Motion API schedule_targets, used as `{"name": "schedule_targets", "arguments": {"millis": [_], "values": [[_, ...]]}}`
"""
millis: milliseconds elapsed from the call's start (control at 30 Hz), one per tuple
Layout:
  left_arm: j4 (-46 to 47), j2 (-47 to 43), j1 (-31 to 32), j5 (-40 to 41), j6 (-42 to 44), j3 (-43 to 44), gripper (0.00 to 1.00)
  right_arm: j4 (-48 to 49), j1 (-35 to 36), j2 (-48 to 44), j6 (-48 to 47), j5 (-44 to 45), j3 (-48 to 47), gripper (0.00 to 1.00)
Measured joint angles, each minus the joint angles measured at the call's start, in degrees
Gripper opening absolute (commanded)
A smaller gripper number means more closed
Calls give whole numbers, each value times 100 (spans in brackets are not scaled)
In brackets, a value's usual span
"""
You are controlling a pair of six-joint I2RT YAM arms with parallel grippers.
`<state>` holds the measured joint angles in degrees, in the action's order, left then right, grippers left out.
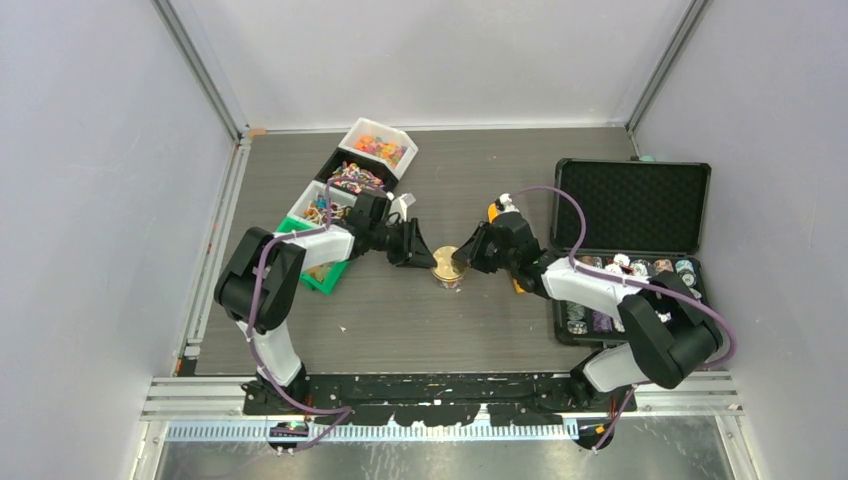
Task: Pack the candies
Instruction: Close the bottle lid on the packing bottle, then reset both arms
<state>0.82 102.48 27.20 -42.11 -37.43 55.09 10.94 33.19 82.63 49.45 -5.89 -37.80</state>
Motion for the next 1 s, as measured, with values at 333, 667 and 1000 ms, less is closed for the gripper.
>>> {"name": "schedule_targets", "arguments": {"millis": [333,667,1000], "values": [[-1565,-553,-17,608,533,586,79,-1996,-7,-988,-702,404,-732,73],[-3209,-2524,-76,1917,1554,2026,100,-3620,-4,-2363,-1777,1215,-2166,75],[-3357,-4721,-76,3121,1996,1073,100,-4109,-7,-3766,-1770,1808,-1996,76]]}}
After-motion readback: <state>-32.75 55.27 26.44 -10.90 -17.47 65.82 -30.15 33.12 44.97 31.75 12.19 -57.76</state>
